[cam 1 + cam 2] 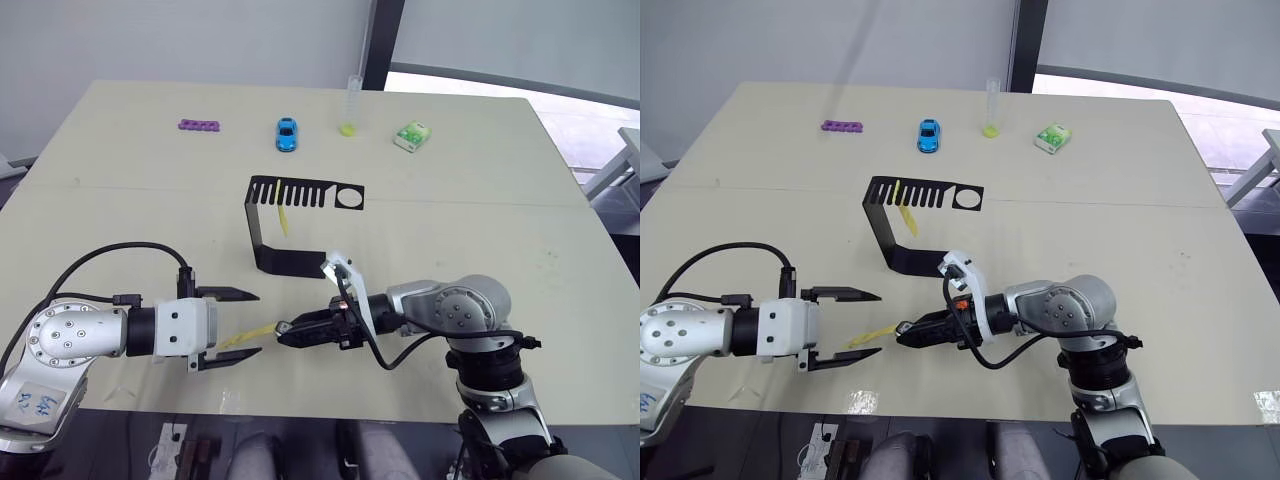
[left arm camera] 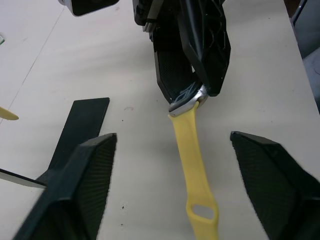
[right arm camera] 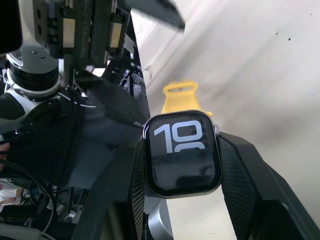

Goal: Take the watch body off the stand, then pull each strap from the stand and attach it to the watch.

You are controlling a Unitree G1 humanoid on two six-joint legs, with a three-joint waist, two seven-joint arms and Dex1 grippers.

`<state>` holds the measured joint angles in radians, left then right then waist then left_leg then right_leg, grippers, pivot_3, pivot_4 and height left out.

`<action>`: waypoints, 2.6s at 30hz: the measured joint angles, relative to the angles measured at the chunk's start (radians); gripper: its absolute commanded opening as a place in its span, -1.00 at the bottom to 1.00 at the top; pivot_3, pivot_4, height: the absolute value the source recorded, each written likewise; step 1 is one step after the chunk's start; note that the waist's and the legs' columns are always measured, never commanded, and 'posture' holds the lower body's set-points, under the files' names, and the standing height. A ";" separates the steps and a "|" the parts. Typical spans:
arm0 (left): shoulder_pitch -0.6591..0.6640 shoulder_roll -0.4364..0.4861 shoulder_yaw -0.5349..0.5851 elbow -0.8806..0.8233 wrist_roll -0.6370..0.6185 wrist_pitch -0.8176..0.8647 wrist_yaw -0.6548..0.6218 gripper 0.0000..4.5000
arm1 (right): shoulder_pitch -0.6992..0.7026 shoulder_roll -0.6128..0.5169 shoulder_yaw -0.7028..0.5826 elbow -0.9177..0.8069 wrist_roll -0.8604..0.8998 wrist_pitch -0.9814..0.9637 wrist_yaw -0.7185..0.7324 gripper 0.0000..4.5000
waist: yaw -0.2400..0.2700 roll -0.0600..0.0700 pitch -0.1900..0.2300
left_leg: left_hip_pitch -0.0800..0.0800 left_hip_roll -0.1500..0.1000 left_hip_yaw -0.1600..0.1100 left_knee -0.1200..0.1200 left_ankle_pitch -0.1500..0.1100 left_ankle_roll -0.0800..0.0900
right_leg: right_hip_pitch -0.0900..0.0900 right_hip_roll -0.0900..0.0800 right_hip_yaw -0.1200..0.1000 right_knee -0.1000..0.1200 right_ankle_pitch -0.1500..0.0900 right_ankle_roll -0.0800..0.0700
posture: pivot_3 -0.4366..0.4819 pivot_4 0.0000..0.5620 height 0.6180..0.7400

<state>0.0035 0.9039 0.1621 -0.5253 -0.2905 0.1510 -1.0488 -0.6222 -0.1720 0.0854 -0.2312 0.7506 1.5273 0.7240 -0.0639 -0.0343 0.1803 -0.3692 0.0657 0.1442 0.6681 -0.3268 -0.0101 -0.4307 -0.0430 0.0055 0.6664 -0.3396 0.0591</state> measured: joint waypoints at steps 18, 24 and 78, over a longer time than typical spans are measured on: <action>-0.032 -0.009 -0.078 0.000 0.045 0.043 0.066 -0.37 | 0.000 0.023 -0.032 0.000 0.042 0.044 -0.084 -0.30 | 0.001 0.000 0.000 | 0.000 0.000 0.000 0.000 0.000 0.000 | 0.000 0.000 0.000 0.000 0.000 0.000 | -0.05 -0.47 1.00; -0.033 -0.028 -0.104 -0.002 0.047 0.055 0.081 -1.00 | 0.000 0.024 -0.048 0.000 0.043 0.046 -0.094 -0.30 | 0.001 0.000 0.000 | 0.000 0.000 0.000 0.000 0.000 0.000 | 0.000 0.000 0.000 0.000 0.000 0.000 | -0.05 -0.47 1.00; 0.012 -0.044 -0.090 -0.077 0.056 0.139 0.120 -1.00 | 0.001 0.041 -0.063 0.003 0.054 0.082 -0.130 -0.30 | 0.001 0.000 0.000 | -0.001 0.000 0.000 -0.001 0.000 0.000 | 0.000 0.000 0.000 -0.002 0.000 0.000 | -0.05 -0.47 1.00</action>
<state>0.0151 0.8601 0.0718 -0.6022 -0.2347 0.2896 -0.9290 -0.6215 -0.1314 0.0222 -0.2279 0.8044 1.6091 0.5942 -0.0625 -0.0343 0.1803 -0.3697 0.0657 0.1441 0.6672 -0.3268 -0.0101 -0.4307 -0.0431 0.0057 0.6643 -0.3395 0.0591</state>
